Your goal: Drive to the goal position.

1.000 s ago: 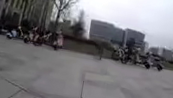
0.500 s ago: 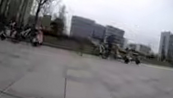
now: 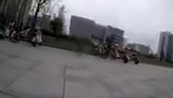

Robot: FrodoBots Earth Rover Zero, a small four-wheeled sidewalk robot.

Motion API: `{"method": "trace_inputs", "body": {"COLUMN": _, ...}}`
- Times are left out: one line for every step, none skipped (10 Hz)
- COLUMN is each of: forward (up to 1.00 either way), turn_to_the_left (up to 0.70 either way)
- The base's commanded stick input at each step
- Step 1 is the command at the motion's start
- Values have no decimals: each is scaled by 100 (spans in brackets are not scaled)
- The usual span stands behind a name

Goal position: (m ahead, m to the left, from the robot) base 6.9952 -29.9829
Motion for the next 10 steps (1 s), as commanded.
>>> {"method": "trace_inputs", "body": {"forward": 0, "turn_to_the_left": -70}}
{"method": "trace_inputs", "body": {"forward": 0, "turn_to_the_left": -70}}
{"method": "trace_inputs", "body": {"forward": 0, "turn_to_the_left": -70}}
{"method": "trace_inputs", "body": {"forward": 0, "turn_to_the_left": -70}}
{"method": "trace_inputs", "body": {"forward": 0, "turn_to_the_left": -70}}
{"method": "trace_inputs", "body": {"forward": 0, "turn_to_the_left": -70}}
{"method": "trace_inputs", "body": {"forward": 0, "turn_to_the_left": -70}}
{"method": "trace_inputs", "body": {"forward": 0, "turn_to_the_left": -70}}
{"method": "trace_inputs", "body": {"forward": 0, "turn_to_the_left": -70}}
{"method": "trace_inputs", "body": {"forward": 0, "turn_to_the_left": -70}}
